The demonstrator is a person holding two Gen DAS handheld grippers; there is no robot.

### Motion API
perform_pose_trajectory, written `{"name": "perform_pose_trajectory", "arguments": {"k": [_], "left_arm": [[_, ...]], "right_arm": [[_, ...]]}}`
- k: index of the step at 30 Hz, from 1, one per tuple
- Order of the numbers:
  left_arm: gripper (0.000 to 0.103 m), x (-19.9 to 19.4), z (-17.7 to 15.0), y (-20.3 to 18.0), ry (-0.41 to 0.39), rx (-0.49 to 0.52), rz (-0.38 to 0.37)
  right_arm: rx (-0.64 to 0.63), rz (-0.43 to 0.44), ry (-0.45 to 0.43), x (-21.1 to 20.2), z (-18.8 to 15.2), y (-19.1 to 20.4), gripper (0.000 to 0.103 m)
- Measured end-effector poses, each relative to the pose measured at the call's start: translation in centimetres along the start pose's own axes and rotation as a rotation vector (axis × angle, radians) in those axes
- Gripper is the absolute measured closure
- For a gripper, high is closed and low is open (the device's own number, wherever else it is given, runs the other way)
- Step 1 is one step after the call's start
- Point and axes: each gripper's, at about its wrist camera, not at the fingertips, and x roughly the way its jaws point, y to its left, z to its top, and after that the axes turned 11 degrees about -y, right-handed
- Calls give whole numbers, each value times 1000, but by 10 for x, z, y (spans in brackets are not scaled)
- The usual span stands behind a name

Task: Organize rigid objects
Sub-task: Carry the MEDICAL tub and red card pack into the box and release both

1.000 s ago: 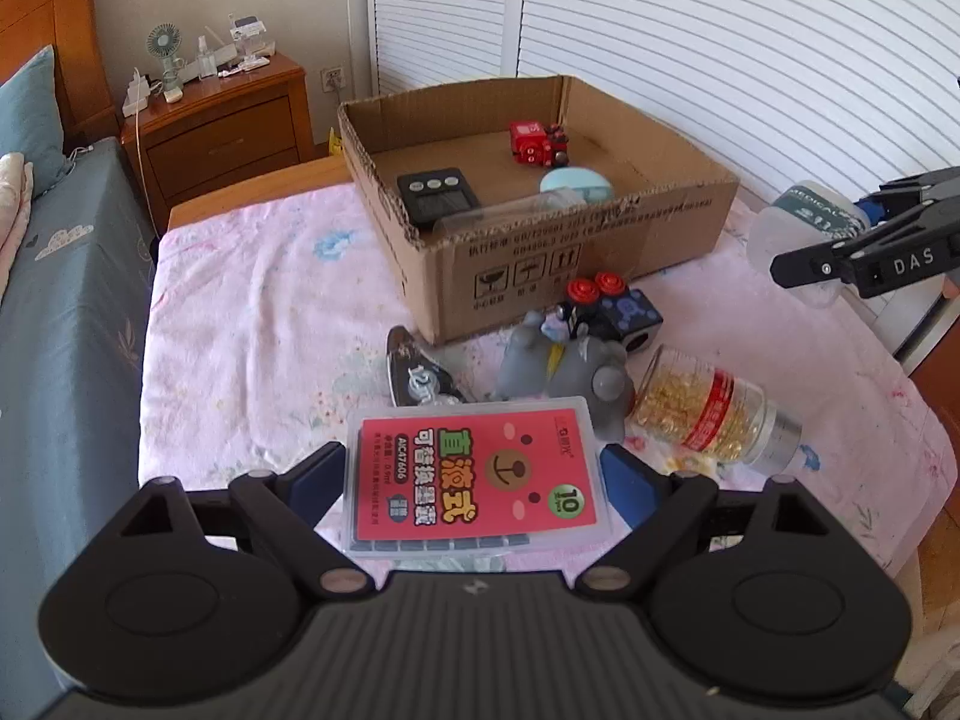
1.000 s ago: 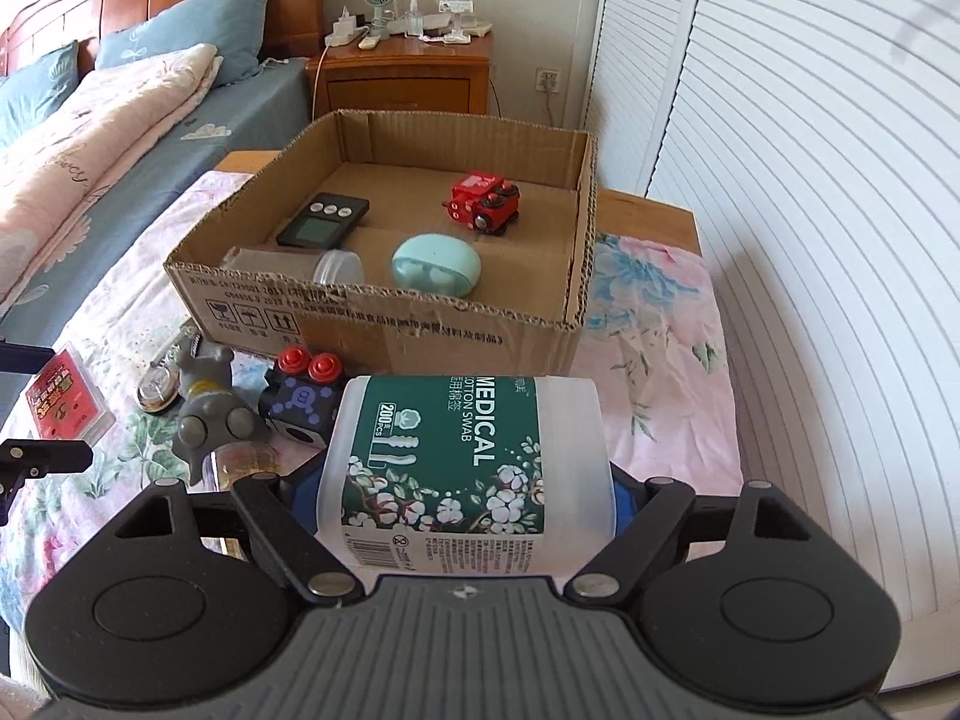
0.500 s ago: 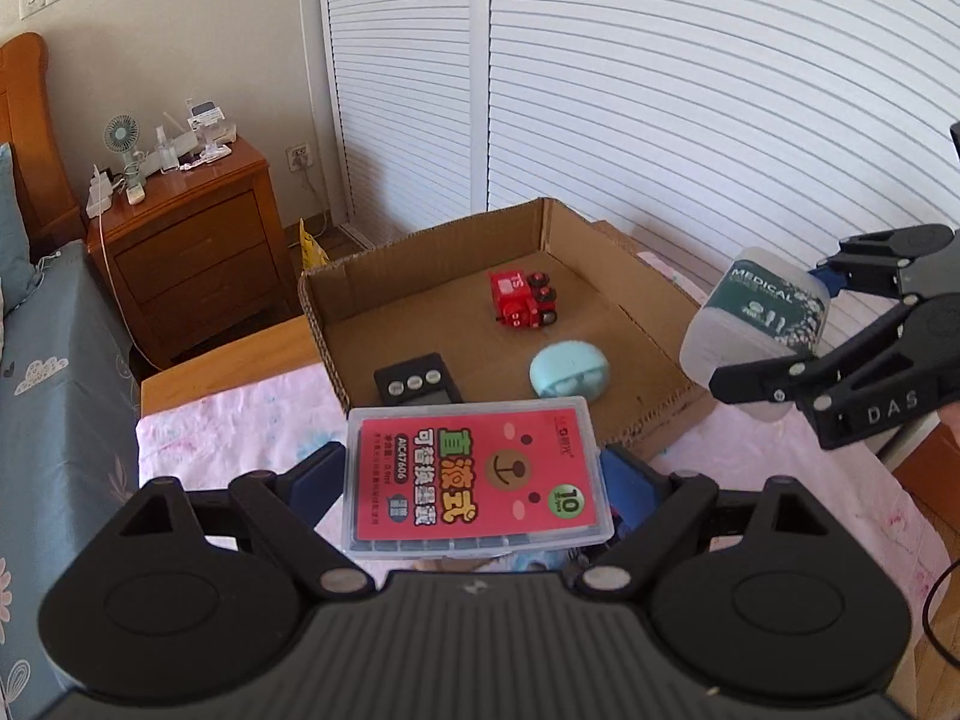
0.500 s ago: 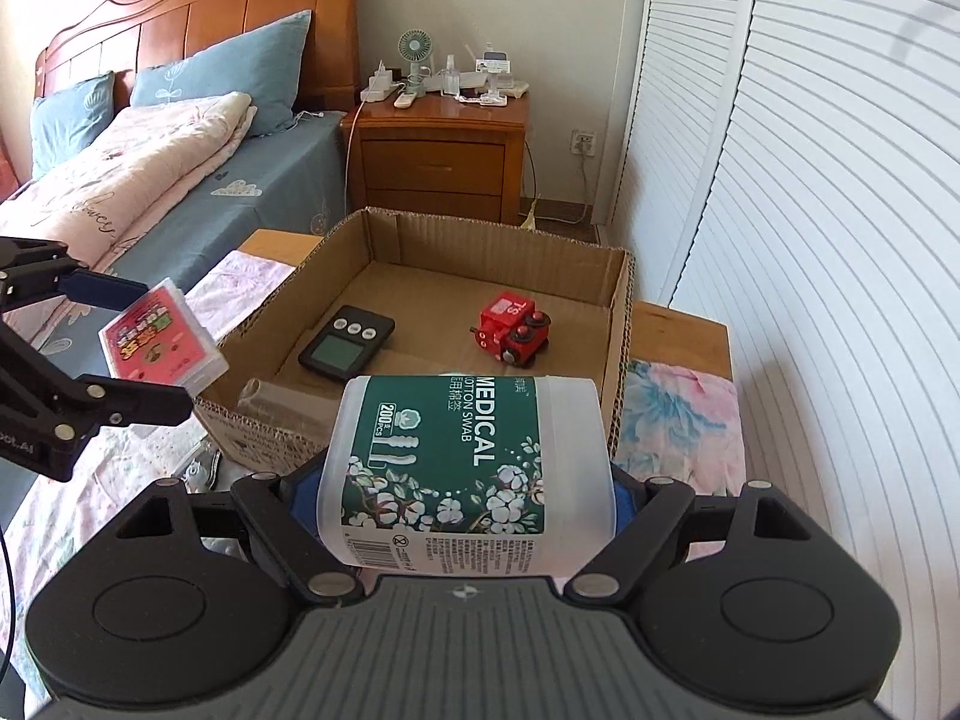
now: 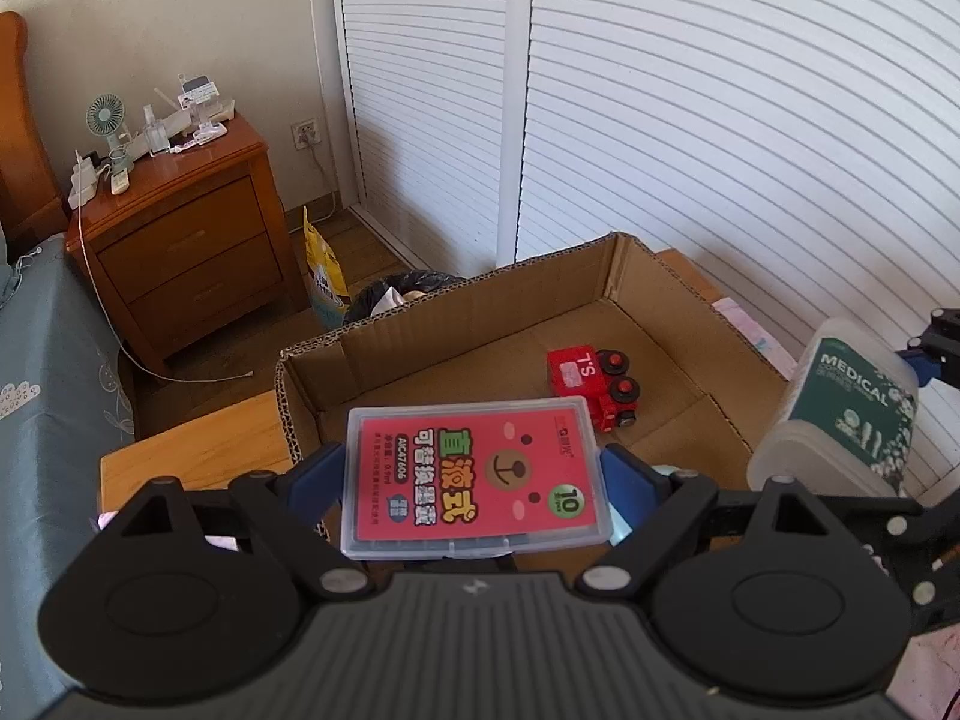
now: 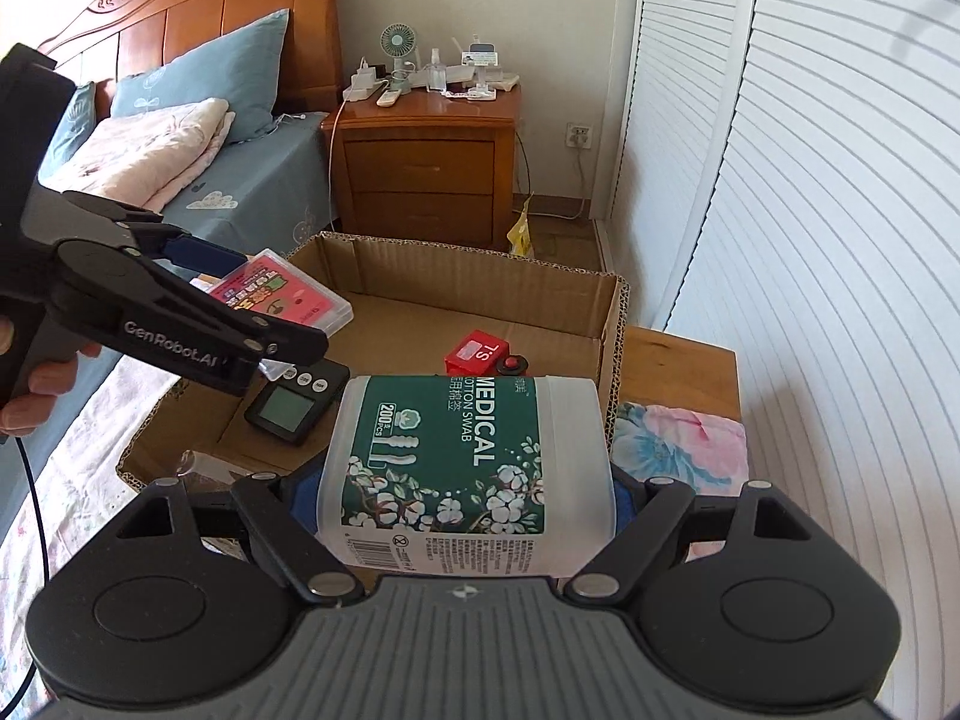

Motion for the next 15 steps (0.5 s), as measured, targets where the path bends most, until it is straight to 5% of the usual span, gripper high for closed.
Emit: {"name": "perform_pose_trajectory", "arguments": {"k": [7, 15], "left_arm": [[13, 29, 9, 7, -34, -22, 77], [9, 9, 10, 16, -65, -36, 86]], "right_arm": [[6, -11, 15, 13, 0, -6, 16], [16, -6, 18, 24, 6, -6, 16]]}}
